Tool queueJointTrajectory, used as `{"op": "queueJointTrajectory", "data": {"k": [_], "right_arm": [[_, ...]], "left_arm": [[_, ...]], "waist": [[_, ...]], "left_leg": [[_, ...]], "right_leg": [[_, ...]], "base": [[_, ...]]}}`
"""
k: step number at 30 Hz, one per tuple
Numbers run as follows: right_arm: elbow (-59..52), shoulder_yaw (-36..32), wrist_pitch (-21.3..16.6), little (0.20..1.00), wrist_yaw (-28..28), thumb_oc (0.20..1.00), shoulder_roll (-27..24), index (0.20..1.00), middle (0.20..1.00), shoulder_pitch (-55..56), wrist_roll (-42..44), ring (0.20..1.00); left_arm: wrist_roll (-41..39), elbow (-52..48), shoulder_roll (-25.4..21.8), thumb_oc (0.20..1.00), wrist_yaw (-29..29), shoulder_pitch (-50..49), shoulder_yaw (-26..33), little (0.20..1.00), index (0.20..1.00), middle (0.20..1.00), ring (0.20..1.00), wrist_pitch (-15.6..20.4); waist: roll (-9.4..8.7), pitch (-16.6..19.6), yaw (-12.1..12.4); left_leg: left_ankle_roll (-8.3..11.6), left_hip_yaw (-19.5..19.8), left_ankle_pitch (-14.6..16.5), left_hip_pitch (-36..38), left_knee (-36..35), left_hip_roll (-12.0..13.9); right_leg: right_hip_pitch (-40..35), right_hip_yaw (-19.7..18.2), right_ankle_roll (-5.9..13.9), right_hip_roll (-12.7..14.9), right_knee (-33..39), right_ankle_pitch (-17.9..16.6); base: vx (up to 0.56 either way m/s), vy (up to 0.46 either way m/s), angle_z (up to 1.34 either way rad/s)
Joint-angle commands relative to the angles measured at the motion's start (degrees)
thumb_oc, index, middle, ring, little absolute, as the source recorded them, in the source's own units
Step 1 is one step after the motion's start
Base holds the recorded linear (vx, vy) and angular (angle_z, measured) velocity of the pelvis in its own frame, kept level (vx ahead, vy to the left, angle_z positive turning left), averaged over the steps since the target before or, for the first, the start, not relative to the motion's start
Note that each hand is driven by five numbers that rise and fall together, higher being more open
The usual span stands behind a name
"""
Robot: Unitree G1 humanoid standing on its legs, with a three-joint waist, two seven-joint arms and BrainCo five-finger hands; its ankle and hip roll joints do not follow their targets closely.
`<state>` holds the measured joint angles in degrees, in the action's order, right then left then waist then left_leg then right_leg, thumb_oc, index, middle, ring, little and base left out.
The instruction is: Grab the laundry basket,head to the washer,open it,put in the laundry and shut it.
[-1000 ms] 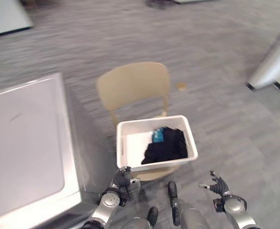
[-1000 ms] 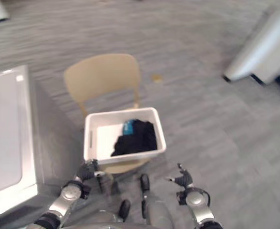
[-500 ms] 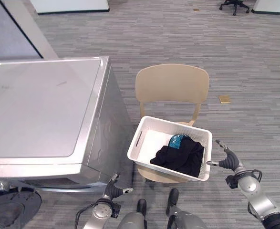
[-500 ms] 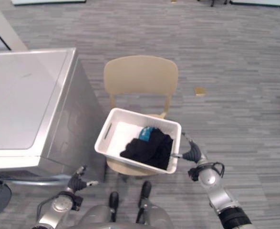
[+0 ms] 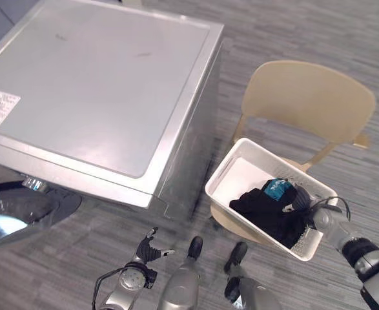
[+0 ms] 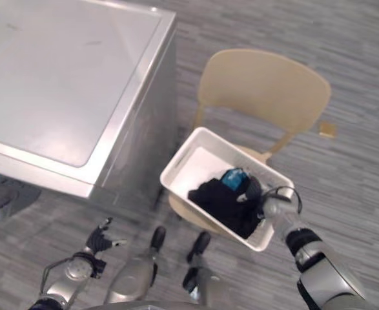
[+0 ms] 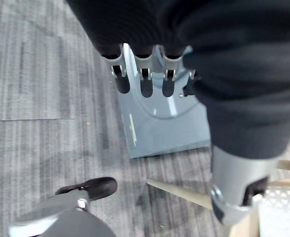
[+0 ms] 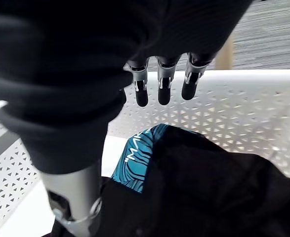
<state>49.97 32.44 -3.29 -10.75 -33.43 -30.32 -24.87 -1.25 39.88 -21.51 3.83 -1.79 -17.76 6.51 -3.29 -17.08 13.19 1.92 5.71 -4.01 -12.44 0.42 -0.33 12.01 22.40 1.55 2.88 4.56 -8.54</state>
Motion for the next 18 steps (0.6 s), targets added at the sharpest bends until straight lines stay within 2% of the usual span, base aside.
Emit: {"op": "queueJointTrajectory", "data": {"k": [1,3,7,8,11,12,13,14,18], "right_arm": [[3.2,4.2,2.2,1.000,-4.1,1.000,-1.1,1.000,1.000,-3.9,-3.5,1.000],[12.7,7.0,4.7,1.000,-5.9,1.000,-0.7,1.000,1.000,-8.9,-6.9,1.000],[18.1,8.2,6.6,1.000,-6.6,1.000,-0.6,1.000,1.000,-12.1,-8.7,1.000],[20.2,8.4,7.2,1.000,-6.3,1.000,-0.5,1.000,1.000,-12.6,-8.9,1.000],[22.3,7.9,7.6,1.000,-6.6,1.000,-0.5,1.000,1.000,-13.3,-8.4,1.000],[22.1,7.8,7.5,0.435,-6.7,0.435,-0.8,0.435,0.435,-13.2,-7.7,0.435],[21.7,7.5,7.3,0.200,-6.7,0.200,-1.0,0.200,0.200,-12.8,-7.2,0.200],[20.9,6.9,7.1,0.200,-6.7,0.200,-1.0,0.200,0.200,-12.3,-6.3,0.200],[11.8,3.8,4.9,0.200,-7.1,0.200,-2.4,0.200,0.200,-10.0,0.4,0.200]], "left_arm": [[-1.4,0.2,-1.0,1.000,2.6,3.1,-1.9,1.000,1.000,1.000,1.000,2.5],[-3.2,0.5,-0.9,1.000,3.7,4.7,-3.4,1.000,1.000,1.000,1.000,2.9],[-3.9,0.3,-0.4,1.000,4.9,6.5,-4.8,1.000,1.000,1.000,1.000,2.8],[-4.0,0.3,0.0,1.000,5.3,6.9,-5.4,1.000,1.000,1.000,1.000,2.8],[-3.9,-0.4,0.9,1.000,5.9,8.0,-6.8,1.000,1.000,1.000,1.000,2.6],[-3.8,-0.7,1.2,1.000,6.0,8.2,-7.2,1.000,1.000,1.000,1.000,2.6],[-3.8,-0.9,1.4,1.000,6.0,8.4,-7.5,1.000,1.000,1.000,1.000,2.6],[-3.6,-1.0,1.6,1.000,6.0,8.6,-7.6,1.000,1.000,1.000,1.000,2.5],[-3.7,-2.2,1.9,1.000,6.1,8.9,-6.9,1.000,1.000,1.000,1.000,2.3]], "waist": [[0.70,-1.0,0.8],[1.87,-3.1,2.0],[3.05,-4.7,2.6],[3.14,-4.8,2.8],[3.65,-5.5,2.8],[3.74,-5.6,2.6],[3.74,-5.7,2.4],[3.94,-6.0,2.1],[3.00,-6.0,0.3]], "left_leg": [[0.32,0.2,-0.8,-4.7,0.4,-1.6],[0.72,1.2,-1.9,-7.6,0.7,-2.1],[1.16,1.9,-3.2,-9.7,0.4,-2.3],[1.63,2.2,-2.3,-9.3,-0.2,-2.1],[1.94,2.9,-3.2,-9.6,-1.2,-2.2],[1.97,3.1,-3.5,-9.5,-1.6,-2.3],[2.06,3.1,-3.7,-9.4,-1.9,-2.3],[1.83,3.1,-5.0,-10.1,-1.8,-2.4],[2.06,2.3,-4.9,-8.7,-2.7,-2.0]], "right_leg": [[-1.5,-1.8,3.92,2.3,-6.4,10.0],[1.4,-1.4,3.76,2.3,-7.7,10.0],[3.9,-1.0,3.56,2.2,-8.6,10.1],[3.9,-1.4,3.81,2.0,-8.7,11.5],[4.5,-0.9,3.77,1.8,-8.8,11.6],[4.6,-0.9,3.80,1.7,-8.8,11.6],[4.6,-0.9,3.79,1.7,-8.7,11.5],[5.1,-0.2,3.54,1.8,-8.7,10.2],[4.5,-1.1,3.71,1.6,-8.1,9.7]], "base": [[-0.07,0.004,0.09],[-0.10,0.009,0.16],[-0.05,0.000,0.20],[0.03,-0.075,0.09],[-0.01,-0.054,0.06],[-0.03,-0.038,0.08],[-0.11,0.016,0.05],[-0.12,0.012,0.03],[-0.05,-0.037,0.00]]}}
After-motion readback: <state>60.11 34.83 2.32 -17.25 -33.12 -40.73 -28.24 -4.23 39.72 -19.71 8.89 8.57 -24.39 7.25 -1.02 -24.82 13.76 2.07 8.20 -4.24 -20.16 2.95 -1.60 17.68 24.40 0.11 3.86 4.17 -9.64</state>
